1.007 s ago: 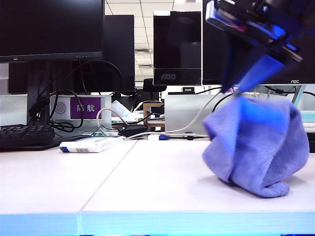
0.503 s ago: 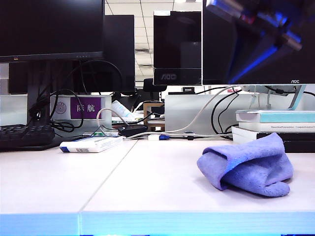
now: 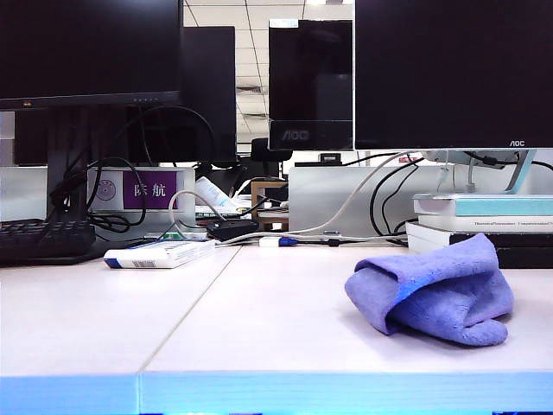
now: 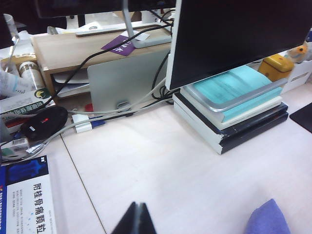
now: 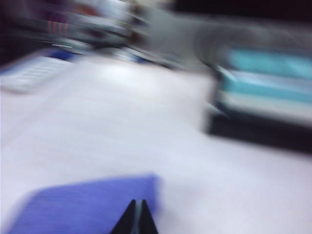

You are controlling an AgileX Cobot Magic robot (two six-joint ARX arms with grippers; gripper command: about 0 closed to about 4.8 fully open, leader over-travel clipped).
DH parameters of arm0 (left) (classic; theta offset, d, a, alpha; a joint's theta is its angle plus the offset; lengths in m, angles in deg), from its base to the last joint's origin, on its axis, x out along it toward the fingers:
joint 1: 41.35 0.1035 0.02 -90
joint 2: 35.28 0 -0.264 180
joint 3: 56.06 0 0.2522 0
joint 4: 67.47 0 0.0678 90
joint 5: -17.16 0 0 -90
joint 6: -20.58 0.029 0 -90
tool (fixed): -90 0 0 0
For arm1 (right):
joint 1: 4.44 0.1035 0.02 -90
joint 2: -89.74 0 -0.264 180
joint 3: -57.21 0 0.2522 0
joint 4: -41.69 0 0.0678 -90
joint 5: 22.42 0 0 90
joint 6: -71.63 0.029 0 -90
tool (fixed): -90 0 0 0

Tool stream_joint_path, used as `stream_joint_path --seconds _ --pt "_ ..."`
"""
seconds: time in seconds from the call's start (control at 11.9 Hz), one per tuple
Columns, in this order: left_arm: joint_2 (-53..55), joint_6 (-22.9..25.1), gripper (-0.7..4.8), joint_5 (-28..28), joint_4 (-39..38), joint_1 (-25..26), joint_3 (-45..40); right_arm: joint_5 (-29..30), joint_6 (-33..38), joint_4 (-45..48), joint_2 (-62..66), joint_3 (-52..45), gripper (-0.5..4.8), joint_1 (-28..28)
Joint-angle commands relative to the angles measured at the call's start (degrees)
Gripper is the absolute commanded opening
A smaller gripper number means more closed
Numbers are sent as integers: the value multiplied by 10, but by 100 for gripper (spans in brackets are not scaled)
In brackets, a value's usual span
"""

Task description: Wipe the table from front to back using the rag.

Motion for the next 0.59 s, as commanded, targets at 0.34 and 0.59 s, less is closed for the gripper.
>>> stream_joint_path --seconds 0.34,0.59 --pt "-2 4 -5 2 4 0 3 6 31 12 -76 -104 -5 -103" --pt "-2 4 -5 2 4 0 3 7 31 6 -96 -159 -5 -103"
